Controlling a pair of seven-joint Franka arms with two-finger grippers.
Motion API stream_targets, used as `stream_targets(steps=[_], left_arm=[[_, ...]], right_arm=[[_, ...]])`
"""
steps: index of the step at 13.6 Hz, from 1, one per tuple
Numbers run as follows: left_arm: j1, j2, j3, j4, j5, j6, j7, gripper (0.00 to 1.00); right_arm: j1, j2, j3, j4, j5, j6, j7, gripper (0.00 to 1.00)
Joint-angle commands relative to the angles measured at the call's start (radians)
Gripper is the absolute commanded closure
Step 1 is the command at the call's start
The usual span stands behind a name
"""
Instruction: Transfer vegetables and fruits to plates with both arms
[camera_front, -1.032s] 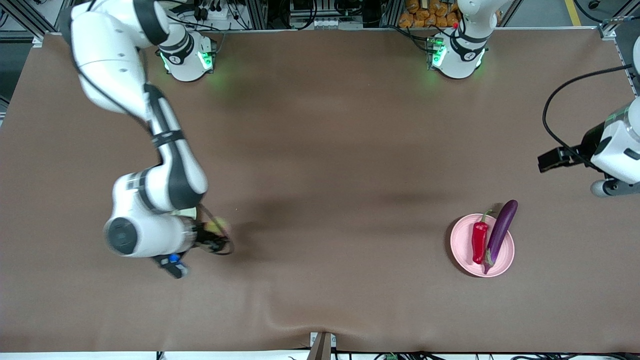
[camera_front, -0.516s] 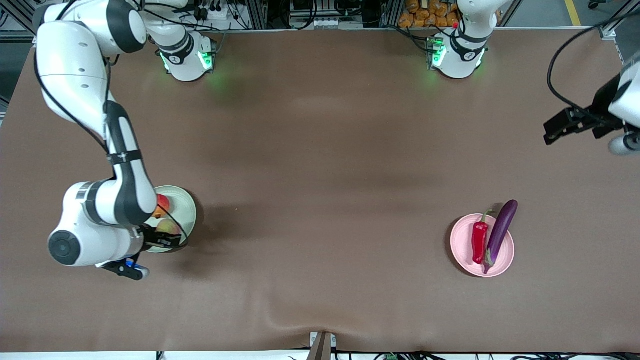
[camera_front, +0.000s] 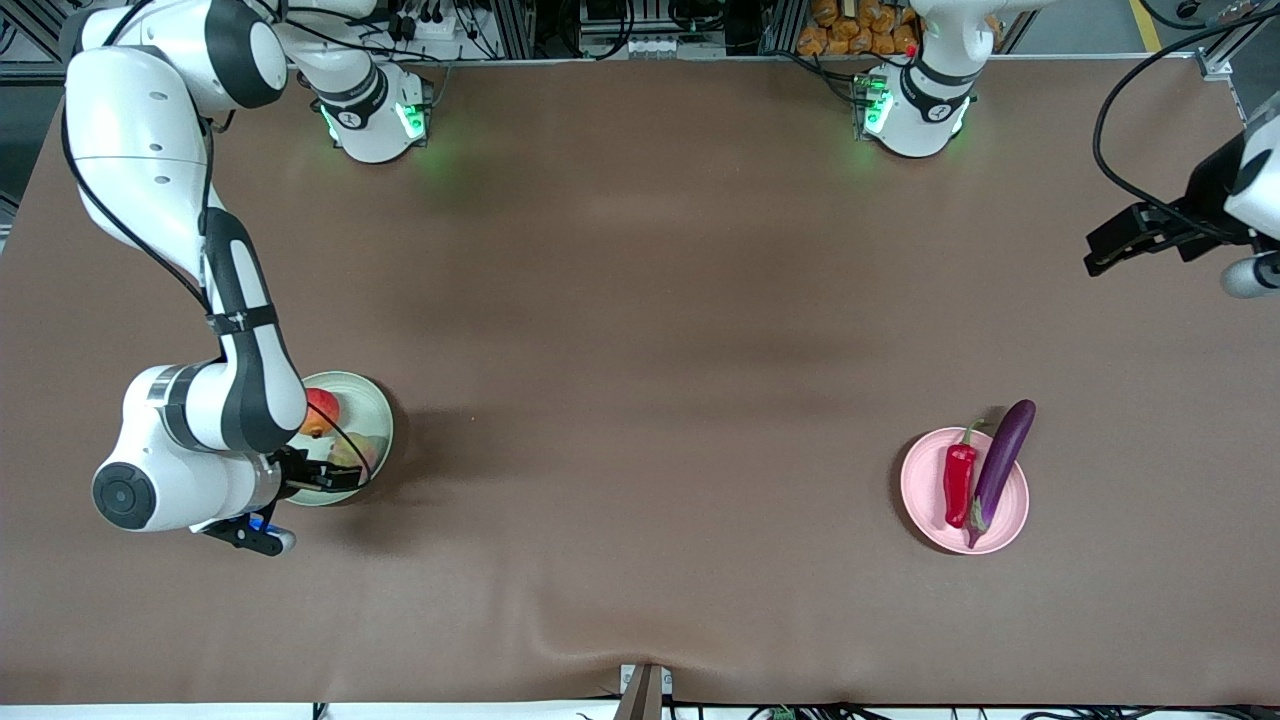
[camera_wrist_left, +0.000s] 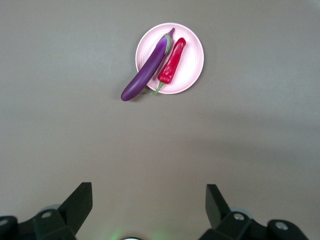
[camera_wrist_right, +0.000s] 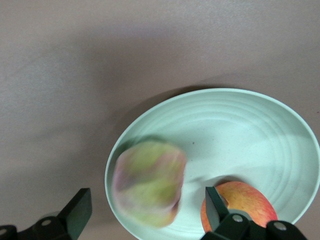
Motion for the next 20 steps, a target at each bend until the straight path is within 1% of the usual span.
stream_targets(steps=[1, 2, 4, 5, 6, 7, 9, 13, 15, 16, 17, 18, 20], left_arm=[[-0.073, -0.103, 0.07, -0.129, -0.016, 0.016, 0.004, 0.0], [-0.073, -0.142, 0.072, -0.182, -0.018, 0.04, 0.004, 0.0], [-0.091, -0.216, 0.079, -0.279, -0.018, 0.077, 0.004, 0.0], [-0.091, -0.225, 0.097, -0.29, -0.018, 0.076, 0.004, 0.0], [-0.085, -0.238, 0.099, -0.293, -0.016, 0.074, 0.004, 0.0], [-0.08, -0.238, 0.101, -0.287, -0.016, 0.074, 0.007, 0.0], [-0.082, -0.232, 0.099, -0.278, -0.016, 0.074, 0.015, 0.0], [-0.083, -0.229, 0.098, -0.249, -0.016, 0.074, 0.029, 0.0], [-0.082, -0.229, 0.098, -0.249, -0.016, 0.071, 0.032, 0.0], [-0.082, -0.229, 0.098, -0.249, -0.016, 0.07, 0.033, 0.0], [-0.08, -0.227, 0.099, -0.249, -0.018, 0.069, 0.041, 0.0], [-0.08, -0.227, 0.099, -0.249, -0.016, 0.069, 0.044, 0.0], [-0.08, -0.229, 0.099, -0.249, -0.018, 0.065, 0.047, 0.0]], right_arm=[[-0.015, -0.025, 0.028, -0.001, 0.008, -0.005, -0.002, 0.0], [-0.015, -0.029, 0.03, 0.016, 0.022, -0.008, -0.005, 0.0], [-0.012, -0.051, 0.027, 0.08, 0.019, -0.041, -0.011, 0.0], [-0.013, -0.052, 0.025, 0.134, 0.018, -0.072, -0.014, 0.0], [-0.015, -0.065, 0.025, 0.174, 0.018, -0.115, -0.014, 0.0], [-0.017, -0.097, 0.025, 0.189, 0.018, -0.145, -0.014, 0.0], [-0.017, -0.184, 0.024, 0.19, 0.016, -0.213, -0.014, 0.0], [-0.033, -0.347, 0.014, 0.187, -0.01, -0.406, -0.028, 0.0], [-0.03, -0.426, 0.019, 0.179, -0.097, -0.487, -0.167, 0.0], [-0.029, -0.454, 0.019, 0.179, -0.111, -0.491, -0.226, 0.0], [-0.03, -0.485, 0.019, 0.177, -0.111, -0.491, -0.234, 0.0], [-0.029, -0.52, 0.017, 0.153, -0.111, -0.492, -0.232, 0.0], [-0.032, -0.627, 0.016, 0.022, -0.114, -0.465, -0.22, 0.0]])
